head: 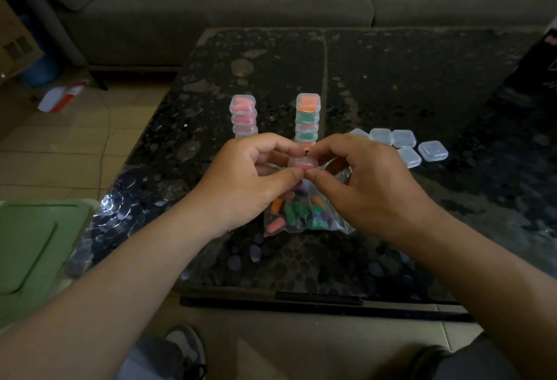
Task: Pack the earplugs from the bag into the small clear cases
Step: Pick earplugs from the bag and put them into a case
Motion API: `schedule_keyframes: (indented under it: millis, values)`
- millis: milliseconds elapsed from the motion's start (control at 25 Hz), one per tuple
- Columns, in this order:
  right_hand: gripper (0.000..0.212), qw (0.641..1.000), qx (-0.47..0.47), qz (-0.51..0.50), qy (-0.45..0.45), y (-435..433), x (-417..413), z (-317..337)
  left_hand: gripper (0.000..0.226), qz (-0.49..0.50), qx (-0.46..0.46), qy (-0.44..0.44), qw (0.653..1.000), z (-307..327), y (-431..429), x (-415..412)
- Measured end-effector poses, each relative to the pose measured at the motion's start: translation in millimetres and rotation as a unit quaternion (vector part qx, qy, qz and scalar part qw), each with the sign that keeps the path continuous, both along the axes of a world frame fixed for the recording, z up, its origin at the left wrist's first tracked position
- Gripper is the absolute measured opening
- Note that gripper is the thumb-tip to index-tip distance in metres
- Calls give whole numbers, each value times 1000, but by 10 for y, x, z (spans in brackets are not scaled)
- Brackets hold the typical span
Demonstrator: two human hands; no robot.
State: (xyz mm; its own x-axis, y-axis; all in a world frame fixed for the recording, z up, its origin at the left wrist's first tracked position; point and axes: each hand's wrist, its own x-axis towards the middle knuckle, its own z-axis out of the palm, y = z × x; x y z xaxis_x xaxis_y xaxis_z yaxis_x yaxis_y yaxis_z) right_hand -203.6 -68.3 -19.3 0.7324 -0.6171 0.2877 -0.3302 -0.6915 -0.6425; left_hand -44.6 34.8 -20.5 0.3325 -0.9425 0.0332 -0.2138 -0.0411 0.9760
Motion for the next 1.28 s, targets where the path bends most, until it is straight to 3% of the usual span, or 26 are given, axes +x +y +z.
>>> schedule_keyframes:
  millis: [1280]
  values:
    - [11,1000,-3,19,18,-9,-5,-23,32,2,-15,-19,1000,-27,-1,0]
